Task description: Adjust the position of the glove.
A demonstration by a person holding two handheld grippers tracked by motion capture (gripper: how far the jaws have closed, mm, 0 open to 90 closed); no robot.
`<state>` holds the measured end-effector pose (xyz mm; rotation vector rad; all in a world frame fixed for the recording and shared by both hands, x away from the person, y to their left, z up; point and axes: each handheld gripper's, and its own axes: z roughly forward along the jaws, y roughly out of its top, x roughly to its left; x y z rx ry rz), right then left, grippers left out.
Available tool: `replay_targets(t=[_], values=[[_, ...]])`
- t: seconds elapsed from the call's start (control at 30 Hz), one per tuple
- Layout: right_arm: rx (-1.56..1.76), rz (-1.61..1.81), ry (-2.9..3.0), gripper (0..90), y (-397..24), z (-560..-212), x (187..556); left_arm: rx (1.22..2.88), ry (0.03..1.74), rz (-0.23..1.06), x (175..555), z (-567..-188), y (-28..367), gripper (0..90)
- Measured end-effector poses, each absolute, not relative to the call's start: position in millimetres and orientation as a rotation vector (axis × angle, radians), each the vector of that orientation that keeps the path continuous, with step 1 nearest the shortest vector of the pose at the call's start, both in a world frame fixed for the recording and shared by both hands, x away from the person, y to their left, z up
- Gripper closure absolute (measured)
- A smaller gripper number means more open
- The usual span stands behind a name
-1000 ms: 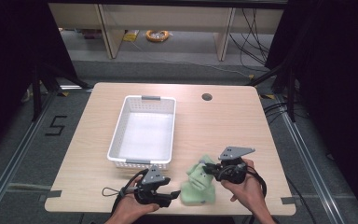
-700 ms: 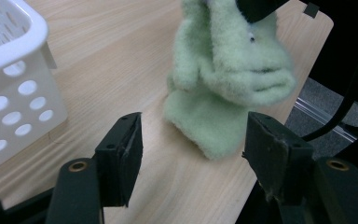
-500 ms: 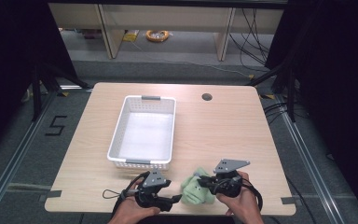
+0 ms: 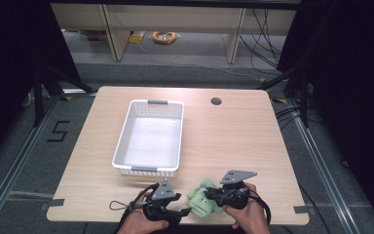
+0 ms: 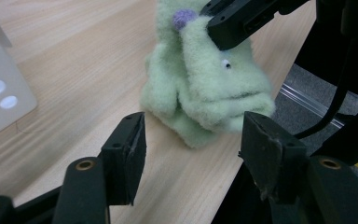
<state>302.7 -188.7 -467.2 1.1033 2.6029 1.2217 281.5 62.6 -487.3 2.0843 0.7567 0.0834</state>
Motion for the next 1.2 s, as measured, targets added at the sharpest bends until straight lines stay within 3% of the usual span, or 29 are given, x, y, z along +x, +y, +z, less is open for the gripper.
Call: replay_targets(t=[0.5, 0.83, 1.2], values=[[1.044, 1.207, 2.605, 65.7, -197.6, -466.0, 303.8, 2.110, 0.711, 0.070, 278.2, -494.1, 52.2, 48.7], [1.064, 1.168, 2.561, 66.1, -223.8, -458.8, 317.5, 2.109, 0.717, 0.070, 278.0, -495.6, 47.6, 51.2], [1.065, 1.146, 2.660, 66.2, -210.3, -477.9, 340.8, 2.105, 0.732, 0.073, 281.7, -498.6, 45.0, 55.7]])
